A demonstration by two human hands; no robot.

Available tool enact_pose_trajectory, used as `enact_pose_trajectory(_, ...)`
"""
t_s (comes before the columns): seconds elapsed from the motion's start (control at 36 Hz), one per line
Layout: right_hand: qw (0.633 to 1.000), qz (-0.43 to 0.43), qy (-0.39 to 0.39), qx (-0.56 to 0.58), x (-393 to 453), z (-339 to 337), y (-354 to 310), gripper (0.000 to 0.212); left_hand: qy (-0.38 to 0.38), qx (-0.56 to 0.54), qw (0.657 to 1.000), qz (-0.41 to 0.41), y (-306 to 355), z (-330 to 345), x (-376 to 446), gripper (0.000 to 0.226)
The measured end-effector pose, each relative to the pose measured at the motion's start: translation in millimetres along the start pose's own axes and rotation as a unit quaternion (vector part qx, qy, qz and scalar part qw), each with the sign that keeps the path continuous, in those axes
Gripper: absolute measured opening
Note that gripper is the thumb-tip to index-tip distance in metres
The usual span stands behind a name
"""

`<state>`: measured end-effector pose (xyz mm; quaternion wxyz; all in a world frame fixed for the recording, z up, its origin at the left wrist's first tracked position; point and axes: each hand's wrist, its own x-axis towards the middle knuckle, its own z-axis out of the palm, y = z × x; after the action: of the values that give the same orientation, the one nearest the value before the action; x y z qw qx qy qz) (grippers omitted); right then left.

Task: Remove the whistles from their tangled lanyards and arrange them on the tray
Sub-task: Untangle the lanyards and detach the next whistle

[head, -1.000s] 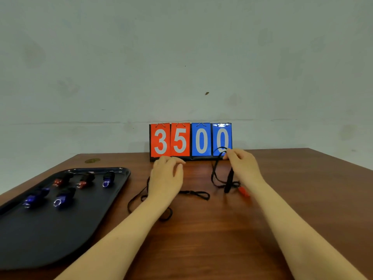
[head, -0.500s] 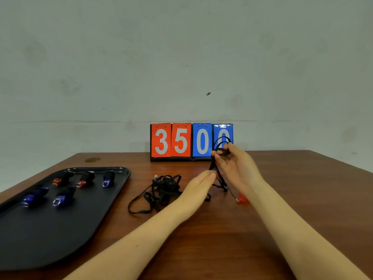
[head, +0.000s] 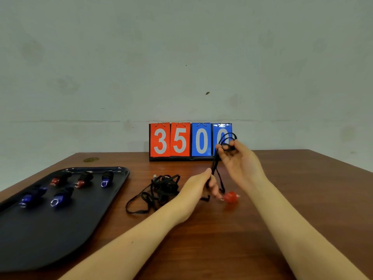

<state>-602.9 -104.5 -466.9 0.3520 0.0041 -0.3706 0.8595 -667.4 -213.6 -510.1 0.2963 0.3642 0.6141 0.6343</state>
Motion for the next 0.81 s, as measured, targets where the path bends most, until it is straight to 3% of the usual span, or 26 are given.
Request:
enact_pose_trajectory(0.17, 0.994, -0.034, 0.099, -0.012, 14, -24, -7, 0.026, 0.054, -0.007, 0.998, 0.033, -3, -23, -3, 0.039)
enact_pose_trajectory(0.33, 0.964, -0.070, 0.190, -0.175, 17, -40, -8, 0.021, 0.078, -0.047, 0.994, 0.061, 7, -41, -8, 0.046)
enact_pose_trajectory(0.44, 0.927, -0.082, 0.199, -0.307, 19, -50, -5, 0.020, 0.049, -0.073, 0.989, 0.120, 12, -46, -15, 0.029)
enact_pose_trajectory(0.58, 0.886, -0.084, 0.194, -0.411, 21, -56, -1, 0.022, 0.082, -0.090, 0.987, 0.105, 16, -51, -15, 0.024)
enact_pose_trajectory(0.75, 0.760, -0.071, 0.172, -0.623, 22, -66, 5, 0.018, 0.103, 0.077, 0.988, 0.091, 15, -59, -12, 0.025)
enact_pose_trajectory(0.81, 0.702, -0.062, 0.163, -0.690, 22, -70, 9, 0.037, 0.095, 0.124, 0.983, 0.101, 14, -58, -13, 0.026)
